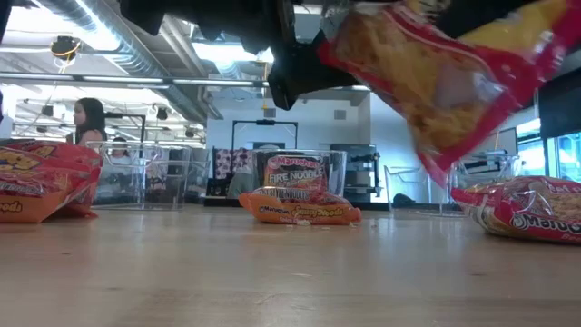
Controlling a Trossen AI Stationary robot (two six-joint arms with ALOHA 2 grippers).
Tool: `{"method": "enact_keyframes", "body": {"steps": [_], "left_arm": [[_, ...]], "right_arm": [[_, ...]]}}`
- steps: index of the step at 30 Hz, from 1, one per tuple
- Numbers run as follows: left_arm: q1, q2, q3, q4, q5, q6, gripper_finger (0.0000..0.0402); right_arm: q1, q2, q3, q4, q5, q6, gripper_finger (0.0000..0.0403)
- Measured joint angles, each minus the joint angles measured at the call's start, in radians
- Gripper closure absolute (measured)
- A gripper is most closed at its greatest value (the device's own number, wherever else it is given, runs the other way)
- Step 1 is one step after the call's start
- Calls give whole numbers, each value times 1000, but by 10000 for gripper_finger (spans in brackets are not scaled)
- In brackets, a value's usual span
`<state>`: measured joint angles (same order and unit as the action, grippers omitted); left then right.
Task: Sort Maruchan noodles
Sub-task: Put the red noodle pack into the right transparent bin
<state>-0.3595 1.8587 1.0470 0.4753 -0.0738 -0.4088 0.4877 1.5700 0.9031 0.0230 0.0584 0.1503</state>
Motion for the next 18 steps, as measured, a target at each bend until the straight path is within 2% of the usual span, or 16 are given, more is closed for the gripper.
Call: {"method": "enact_keyframes", "body": {"steps": [5, 10, 14, 16, 18], "left_arm": [[0, 0, 0, -10, 36, 0, 134], [0, 0, 0, -17, 35, 0, 205], [0, 0, 0, -27, 13, 0, 259], [0, -6, 0, -35, 1, 4, 274], [1, -24, 2, -55, -13, 0, 282]], "right_arm": [[0, 0, 0, 43, 21, -1, 272], [3, -1, 0, 44, 29, 10, 264], [-5, -4, 3, 31, 20, 58, 233], [-11, -21, 35, -58, -14, 70, 210], [-28, -51, 98, -234, -61, 99, 190]]}}
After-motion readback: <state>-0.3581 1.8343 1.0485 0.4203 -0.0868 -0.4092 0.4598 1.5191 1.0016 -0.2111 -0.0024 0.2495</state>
